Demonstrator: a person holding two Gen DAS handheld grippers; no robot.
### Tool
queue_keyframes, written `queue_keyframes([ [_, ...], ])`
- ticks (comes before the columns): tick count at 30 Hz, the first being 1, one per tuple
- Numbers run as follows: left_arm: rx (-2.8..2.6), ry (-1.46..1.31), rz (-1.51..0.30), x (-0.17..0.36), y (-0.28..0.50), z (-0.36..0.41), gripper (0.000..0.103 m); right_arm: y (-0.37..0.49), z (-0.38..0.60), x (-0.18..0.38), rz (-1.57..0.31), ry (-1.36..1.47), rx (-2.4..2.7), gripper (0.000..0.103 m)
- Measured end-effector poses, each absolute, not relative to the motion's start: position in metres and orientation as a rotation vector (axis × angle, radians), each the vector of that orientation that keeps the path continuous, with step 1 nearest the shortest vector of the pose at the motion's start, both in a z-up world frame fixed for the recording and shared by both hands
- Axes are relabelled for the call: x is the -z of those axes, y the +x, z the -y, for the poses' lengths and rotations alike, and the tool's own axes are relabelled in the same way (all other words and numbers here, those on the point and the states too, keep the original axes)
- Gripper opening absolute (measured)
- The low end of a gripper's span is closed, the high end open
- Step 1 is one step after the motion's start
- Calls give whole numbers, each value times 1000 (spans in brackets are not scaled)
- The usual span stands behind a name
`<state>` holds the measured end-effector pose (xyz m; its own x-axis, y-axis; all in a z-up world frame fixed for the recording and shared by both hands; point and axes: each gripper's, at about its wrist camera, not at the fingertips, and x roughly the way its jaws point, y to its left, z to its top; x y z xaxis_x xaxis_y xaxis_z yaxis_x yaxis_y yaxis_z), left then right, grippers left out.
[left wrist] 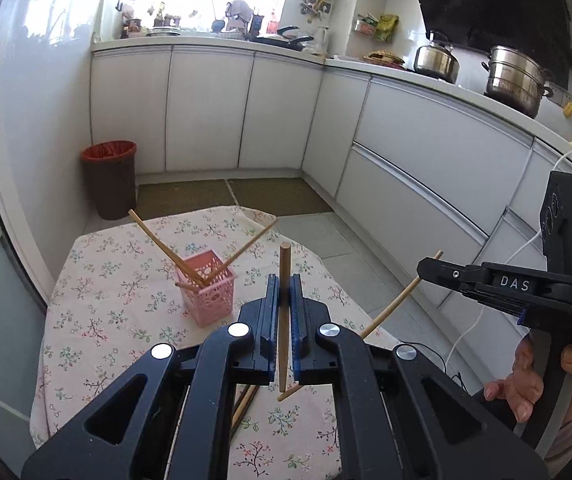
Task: Organize utensils
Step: 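Lift both held wooden chopsticks upright off the table, then carry both upright chopsticks over the pink cup and lower them in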
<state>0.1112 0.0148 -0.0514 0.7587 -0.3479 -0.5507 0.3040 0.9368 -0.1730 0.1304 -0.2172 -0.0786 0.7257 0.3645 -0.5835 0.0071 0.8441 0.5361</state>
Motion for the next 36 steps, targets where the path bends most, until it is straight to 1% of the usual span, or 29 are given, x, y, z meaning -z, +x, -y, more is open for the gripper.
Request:
queue_keyframes([
  [9,245,-102,-502,1,129,-32,4,152,214,35,-644,527,-238,6],
  [18,156,-119,-437,-17,165,-38,4,188,206,12,-593,516,-256,6],
  [22,112,-110,-425,-13,185,-38,4,205,201,9,-579,518,-263,6],
  [27,90,-127,-452,4,213,-42,4,226,194,16,-585,506,-255,6],
  [36,95,-183,-540,53,244,-50,6,260,185,35,-612,494,-232,6],
])
